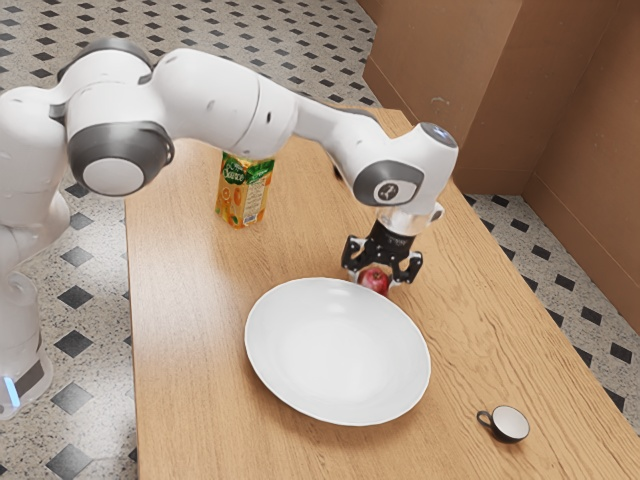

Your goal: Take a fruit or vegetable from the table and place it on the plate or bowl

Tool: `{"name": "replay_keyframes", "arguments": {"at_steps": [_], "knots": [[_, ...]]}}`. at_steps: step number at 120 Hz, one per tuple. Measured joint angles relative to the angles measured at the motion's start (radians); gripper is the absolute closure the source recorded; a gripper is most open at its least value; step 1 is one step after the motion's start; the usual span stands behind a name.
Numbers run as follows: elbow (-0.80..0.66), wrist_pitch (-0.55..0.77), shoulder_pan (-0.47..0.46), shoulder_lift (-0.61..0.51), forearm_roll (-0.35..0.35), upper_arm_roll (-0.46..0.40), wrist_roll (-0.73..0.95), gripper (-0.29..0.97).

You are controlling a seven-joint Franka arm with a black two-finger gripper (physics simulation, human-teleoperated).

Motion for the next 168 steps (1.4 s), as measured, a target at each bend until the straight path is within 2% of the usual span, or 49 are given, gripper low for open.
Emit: {"name": "replay_keyframes", "arguments": {"at_steps": [39, 56, 74, 85, 112, 148, 168], "knots": [[0.055, -0.042, -0.019, -0.023, 0.010, 0.045, 0.001, 0.34], [0.077, -0.064, -0.069, -0.030, 0.028, 0.057, 0.001, 0.33], [0.077, -0.087, -0.178, -0.033, 0.033, 0.089, 0.001, 0.30], [0.077, -0.096, -0.213, -0.033, 0.033, 0.090, 0.001, 0.27], [0.166, -0.195, -0.227, -0.045, 0.037, 0.134, 0.001, 0.11], [0.152, -0.259, -0.233, -0.054, 0.038, 0.137, 0.000, 0.05], [0.155, -0.285, -0.226, -0.142, 0.095, 0.150, 0.002, 0.03]]}}
